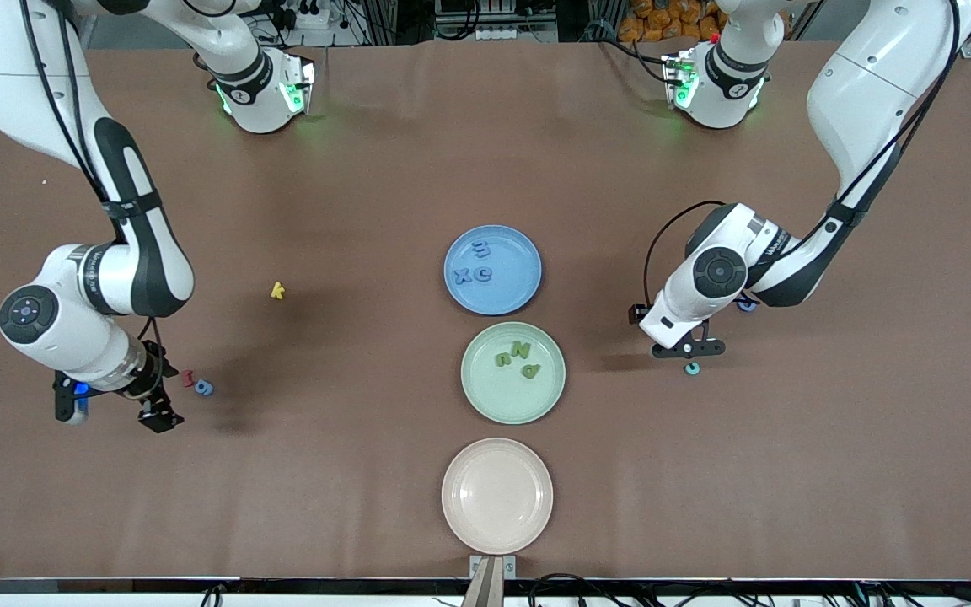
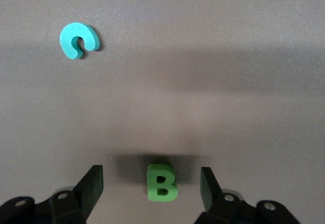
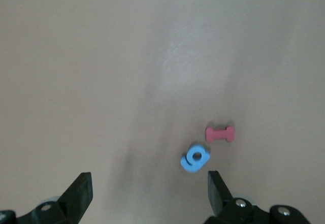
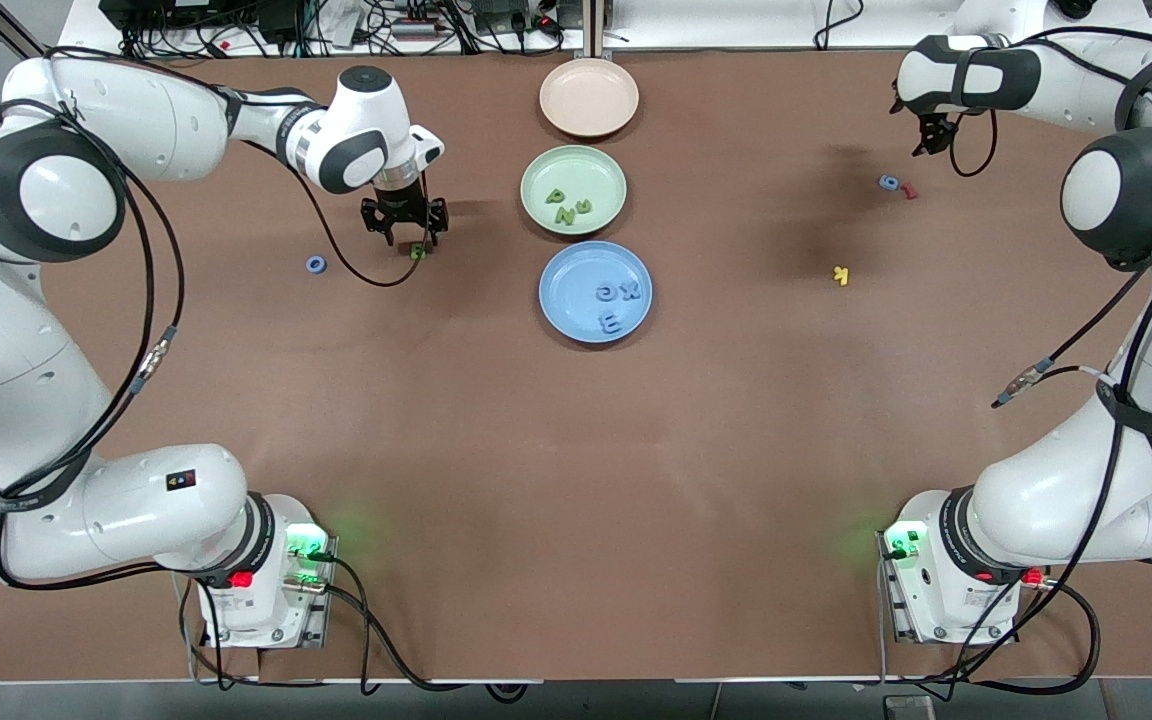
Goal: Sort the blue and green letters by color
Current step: 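Grasp the green B with the left gripper while the right gripper grasps the blue 9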
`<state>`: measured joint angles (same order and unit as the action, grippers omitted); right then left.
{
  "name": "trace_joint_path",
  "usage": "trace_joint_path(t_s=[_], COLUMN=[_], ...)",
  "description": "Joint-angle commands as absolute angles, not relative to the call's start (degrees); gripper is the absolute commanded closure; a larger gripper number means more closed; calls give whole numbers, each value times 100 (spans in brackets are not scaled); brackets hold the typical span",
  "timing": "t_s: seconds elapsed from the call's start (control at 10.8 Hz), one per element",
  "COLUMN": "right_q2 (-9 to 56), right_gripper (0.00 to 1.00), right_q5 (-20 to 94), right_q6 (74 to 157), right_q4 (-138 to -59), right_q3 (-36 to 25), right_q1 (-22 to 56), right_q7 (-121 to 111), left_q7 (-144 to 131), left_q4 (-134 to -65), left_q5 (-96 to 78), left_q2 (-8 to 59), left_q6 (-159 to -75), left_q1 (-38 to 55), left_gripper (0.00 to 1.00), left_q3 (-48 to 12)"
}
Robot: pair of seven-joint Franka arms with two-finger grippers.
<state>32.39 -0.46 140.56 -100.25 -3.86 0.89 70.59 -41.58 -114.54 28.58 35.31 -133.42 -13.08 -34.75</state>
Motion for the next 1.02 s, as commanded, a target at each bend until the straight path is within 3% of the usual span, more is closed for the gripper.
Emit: trace_joint_path(t_s=[0.0, 0.65, 0.92], right_q2=[3445, 3788, 3788], right_gripper=[0, 0, 0], right_q5=[79, 123, 123], right_q6=[14247, 14291, 14300], right_q4=[-10055, -10072, -10177], right_q3=[-562, -554, -527], right_q1=[44, 88, 132], right_q7=[8047, 8429, 8587], left_q7=[-4280, -4342, -4333], left_q4=[-11698, -11742, -11725], left_q5=[2777, 2777, 2777], left_q2=[3348, 3401, 3445], left_q6=[-13421, -13421, -13421], left_q1=[-1415, -1415, -1406], left_gripper=[21, 51, 71], left_q3=[-3568, -3647, -3647])
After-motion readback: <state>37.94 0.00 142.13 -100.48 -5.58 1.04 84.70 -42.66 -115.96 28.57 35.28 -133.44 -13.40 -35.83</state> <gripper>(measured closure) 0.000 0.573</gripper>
